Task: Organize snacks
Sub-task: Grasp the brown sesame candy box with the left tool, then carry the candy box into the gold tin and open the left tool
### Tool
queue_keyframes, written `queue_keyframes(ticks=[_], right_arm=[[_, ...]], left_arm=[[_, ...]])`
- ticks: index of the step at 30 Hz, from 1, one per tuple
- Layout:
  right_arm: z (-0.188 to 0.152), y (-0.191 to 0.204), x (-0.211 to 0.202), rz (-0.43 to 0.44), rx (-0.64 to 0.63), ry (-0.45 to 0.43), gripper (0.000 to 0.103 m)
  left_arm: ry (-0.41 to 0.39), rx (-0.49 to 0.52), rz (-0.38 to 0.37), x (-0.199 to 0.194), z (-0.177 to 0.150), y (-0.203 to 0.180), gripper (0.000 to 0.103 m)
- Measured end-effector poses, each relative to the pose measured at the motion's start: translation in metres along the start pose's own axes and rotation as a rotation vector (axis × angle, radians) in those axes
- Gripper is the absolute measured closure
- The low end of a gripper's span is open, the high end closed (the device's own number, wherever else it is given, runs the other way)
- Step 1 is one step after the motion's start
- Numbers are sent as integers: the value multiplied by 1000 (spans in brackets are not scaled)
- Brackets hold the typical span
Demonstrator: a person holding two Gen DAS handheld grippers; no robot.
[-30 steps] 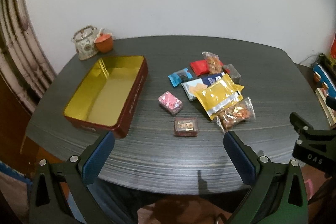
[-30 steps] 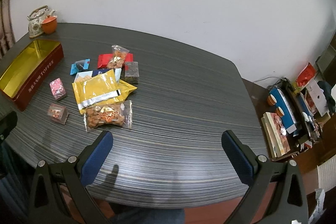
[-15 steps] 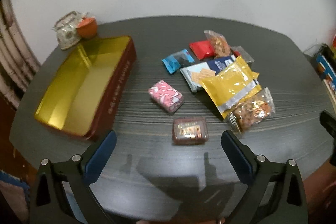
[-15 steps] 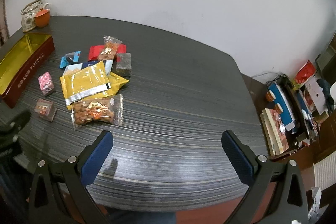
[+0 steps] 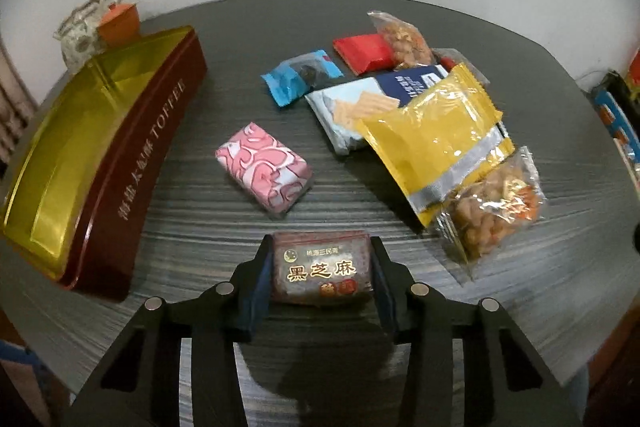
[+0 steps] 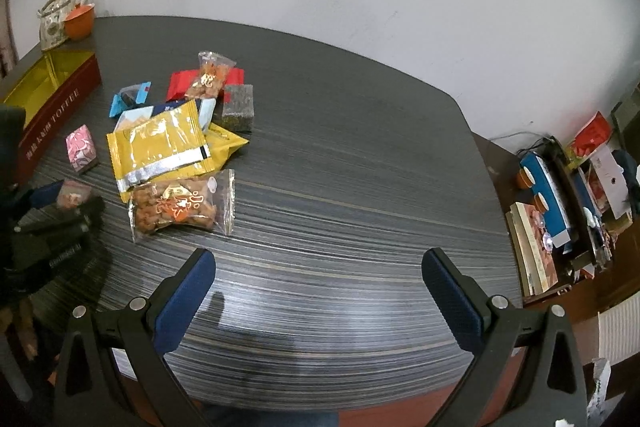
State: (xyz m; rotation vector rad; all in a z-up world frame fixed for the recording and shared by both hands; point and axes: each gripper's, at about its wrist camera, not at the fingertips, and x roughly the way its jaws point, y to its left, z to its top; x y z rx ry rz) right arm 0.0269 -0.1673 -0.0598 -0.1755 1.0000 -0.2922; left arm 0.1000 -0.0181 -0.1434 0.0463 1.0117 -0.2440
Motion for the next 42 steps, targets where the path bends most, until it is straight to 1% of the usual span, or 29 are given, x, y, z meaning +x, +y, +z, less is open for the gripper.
queue_keyframes(ticks=[2, 5, 9, 11, 13, 15, 16, 18, 24, 29, 33, 38, 42], right_arm=[[1, 0, 1, -6, -4, 2, 1], [1, -2, 0, -7, 3, -5, 1], [1, -2, -3, -17, -2, -14, 1], [1, 0, -3, -24, -15, -20, 1], [0, 3, -6, -23, -21, -22, 1], [0, 3, -7, -23, -21, -24, 1], [0, 3, -8, -22, -20, -26, 1], [0, 4, -10, -22, -21, -31, 1], [0, 13, -16, -27, -54, -52, 1], [0, 21, -16, -32, -85, -52, 1], [-1, 22, -16, -23, -84, -52, 1], [-1, 20, -14, -27, -76, -49, 1], [-1, 18, -12, -31, -81, -40, 1]], left_arm=[[-47, -2, 12, -14, 0, 2, 58], [-75, -8, -11, -38, 4, 5, 58], [-116, -4, 33, -62, 13, 7, 59], [-138, -3, 69, -72, 15, 10, 59], [-131, -19, 68, -79, 15, 13, 59], [-138, -14, 79, -83, 14, 14, 59], [-143, -10, 89, -85, 14, 14, 59], [-159, -1, 134, -92, 13, 14, 59], [-165, -13, 165, -98, 15, 22, 59], [-167, -12, 173, -98, 14, 23, 59], [-171, -7, 193, -98, 13, 23, 59], [-184, -40, 209, -99, 17, 32, 59], [-200, -81, 221, -103, 23, 48, 59]])
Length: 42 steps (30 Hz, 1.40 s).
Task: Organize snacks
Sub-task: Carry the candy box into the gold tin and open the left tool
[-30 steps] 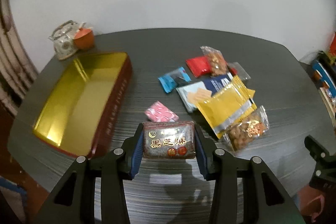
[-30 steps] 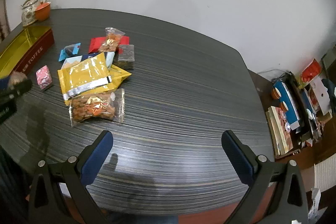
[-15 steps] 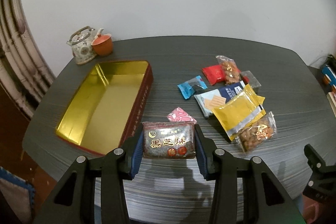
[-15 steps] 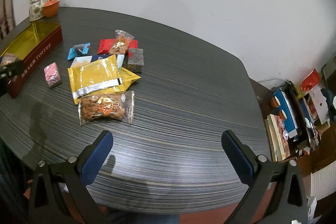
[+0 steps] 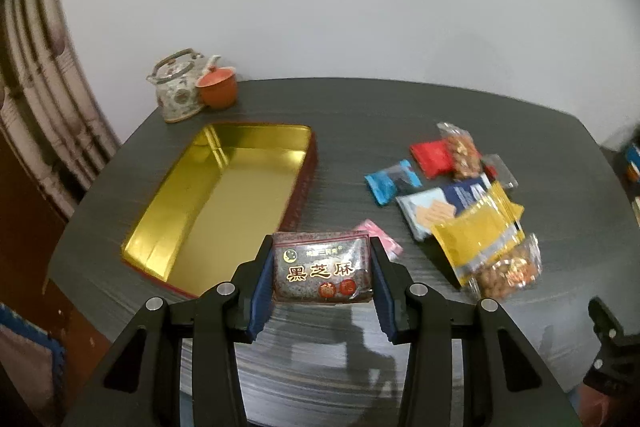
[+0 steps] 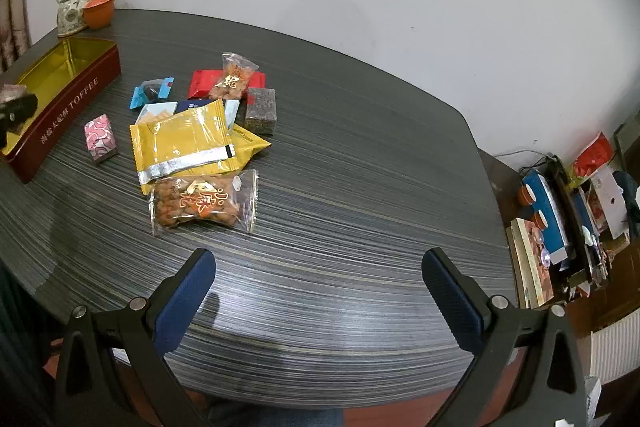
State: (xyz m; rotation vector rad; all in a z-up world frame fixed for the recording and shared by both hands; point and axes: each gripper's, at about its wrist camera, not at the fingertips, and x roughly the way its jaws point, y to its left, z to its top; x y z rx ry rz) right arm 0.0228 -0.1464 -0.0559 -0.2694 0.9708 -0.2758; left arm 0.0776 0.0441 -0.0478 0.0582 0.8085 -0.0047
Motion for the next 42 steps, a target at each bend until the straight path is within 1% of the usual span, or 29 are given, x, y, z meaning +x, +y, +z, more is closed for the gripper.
queue_keyframes(ticks=[2, 6, 9, 11, 14, 17, 25, 27, 33, 40, 42], right_arm=[[0, 0, 0, 1, 2, 1, 1], [-1, 1, 2, -2, -12, 8, 1], [-2, 1, 4, -1, -12, 13, 1], [-2, 1, 5, -5, -15, 15, 1], [-2, 1, 6, -1, -11, 16, 1], [-3, 1, 8, 9, -12, 23, 1], [-3, 3, 10, 12, -22, 30, 1], [-3, 3, 12, 9, -23, 36, 1], [-4, 2, 15, 19, -18, 43, 1], [-4, 8, 15, 22, -40, 45, 1], [-5, 8, 16, 22, -40, 48, 1]], left_arm=[[-12, -22, 9, 0, 7, 11, 59], [-24, -74, 32, 4, 29, 46, 59], [-33, -75, 83, 12, 45, 70, 59], [-34, -88, 102, 17, 55, 86, 59], [-23, -109, 130, 28, 67, 103, 59], [5, -149, 129, 41, 74, 118, 59], [101, -164, 147, 83, 84, 126, 59], [137, -176, 137, 95, 85, 128, 59], [178, -189, 152, 108, 92, 132, 59], [225, -168, 178, 123, 94, 135, 58], [248, -177, 163, 127, 92, 136, 58]])
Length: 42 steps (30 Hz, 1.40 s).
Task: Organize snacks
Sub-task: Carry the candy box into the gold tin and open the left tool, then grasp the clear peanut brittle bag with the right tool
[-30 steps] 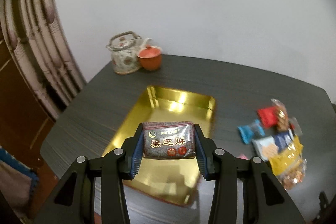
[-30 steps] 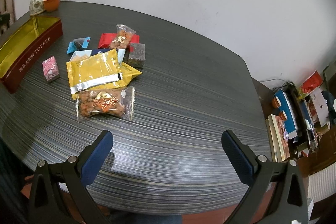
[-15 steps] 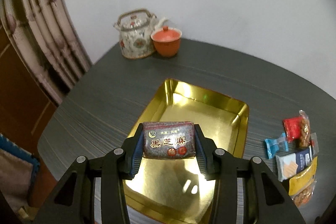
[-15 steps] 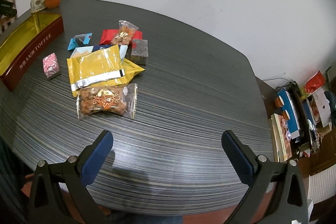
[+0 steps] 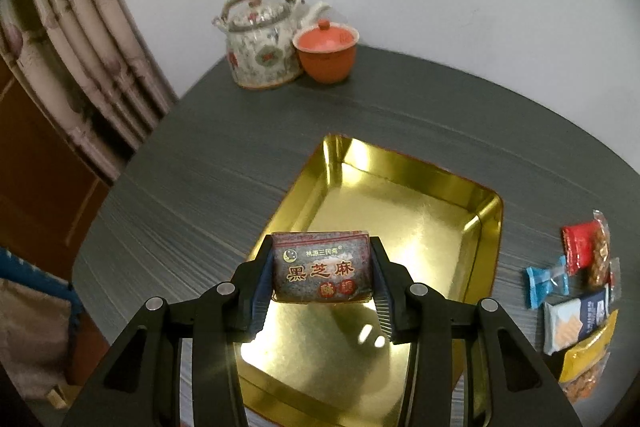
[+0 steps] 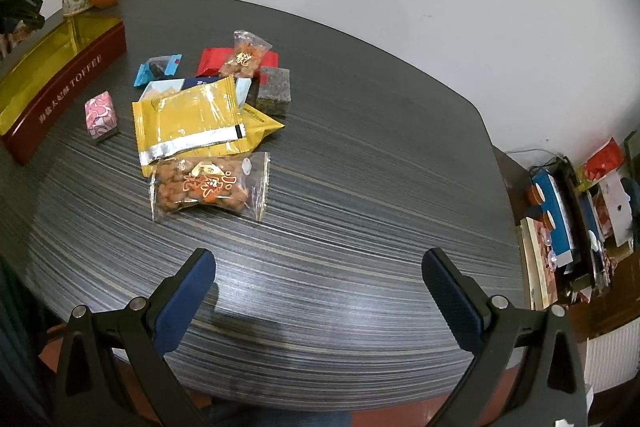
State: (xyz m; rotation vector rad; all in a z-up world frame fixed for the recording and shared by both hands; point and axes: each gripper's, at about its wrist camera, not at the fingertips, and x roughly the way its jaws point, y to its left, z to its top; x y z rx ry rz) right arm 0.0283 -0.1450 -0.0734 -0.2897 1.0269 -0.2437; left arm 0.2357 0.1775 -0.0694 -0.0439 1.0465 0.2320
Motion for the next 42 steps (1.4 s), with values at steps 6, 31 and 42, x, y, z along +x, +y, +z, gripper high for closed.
queue_keyframes(ticks=[6, 31, 42], right_arm=[[-1, -1, 3, 6, 2, 15, 1], [-8, -5, 32, 23, 33, 64, 1], [-24, 12, 43, 305, 178, -21, 1]], left_arm=[[44, 20, 15, 9, -10, -6, 58], [62, 21, -26, 29, -30, 7, 20], [-210, 69, -251, -87, -101, 40, 13]])
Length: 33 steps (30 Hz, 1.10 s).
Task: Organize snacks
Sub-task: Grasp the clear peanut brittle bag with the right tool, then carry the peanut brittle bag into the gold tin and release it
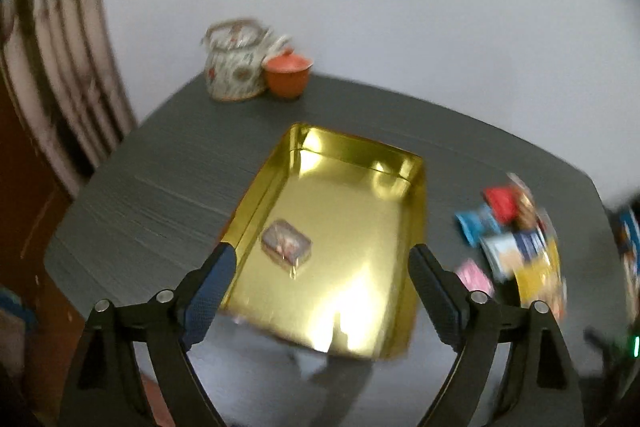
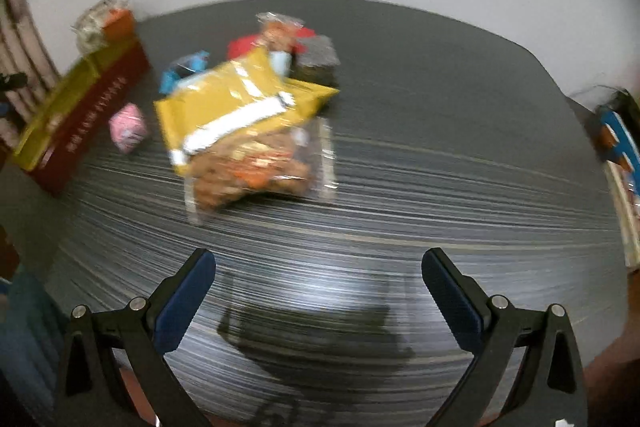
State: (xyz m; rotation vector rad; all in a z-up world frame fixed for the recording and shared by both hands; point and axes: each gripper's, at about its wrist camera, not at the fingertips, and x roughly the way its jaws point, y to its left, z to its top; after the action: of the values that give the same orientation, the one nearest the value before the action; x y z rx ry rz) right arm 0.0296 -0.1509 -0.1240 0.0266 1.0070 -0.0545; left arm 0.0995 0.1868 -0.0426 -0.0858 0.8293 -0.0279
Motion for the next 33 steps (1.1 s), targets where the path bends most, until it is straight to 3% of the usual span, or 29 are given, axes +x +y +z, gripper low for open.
queue_keyframes(ticks=[6, 8, 11, 12, 14, 16, 18, 22, 26, 33], right_arm=[[16, 37, 12, -19, -142, -17, 1], [25, 39, 21, -2, -142, -10, 1], [38, 36, 38, -49, -136, 24, 1], [43, 34, 42, -6, -118, 34, 1], [46, 31, 46, 58, -91, 35, 2], [45, 25, 52, 119, -46, 48, 9], [44, 26, 50, 73, -62, 24, 28], [33, 32, 31, 48, -73, 4, 29], [28, 25, 3, 65, 2, -41, 30], [46, 33, -42, 70, 5, -112, 29]], left_arm=[[3, 76, -85, -36, -67, -16, 9], [2, 67, -105, -39, -81, -17, 9], [33, 73, -123, -35, -95, -20, 9], [39, 76, -127, -34, -98, -20, 9], [42, 77, -137, -34, -103, -20, 9], [43, 76, -143, -33, -105, -21, 9], [43, 68, -148, -34, -107, -20, 9], [30, 45, -167, -37, -105, -16, 9], [18, 18, -172, -42, -102, -14, 9], [16, -72, -90, -49, -96, 1, 9]])
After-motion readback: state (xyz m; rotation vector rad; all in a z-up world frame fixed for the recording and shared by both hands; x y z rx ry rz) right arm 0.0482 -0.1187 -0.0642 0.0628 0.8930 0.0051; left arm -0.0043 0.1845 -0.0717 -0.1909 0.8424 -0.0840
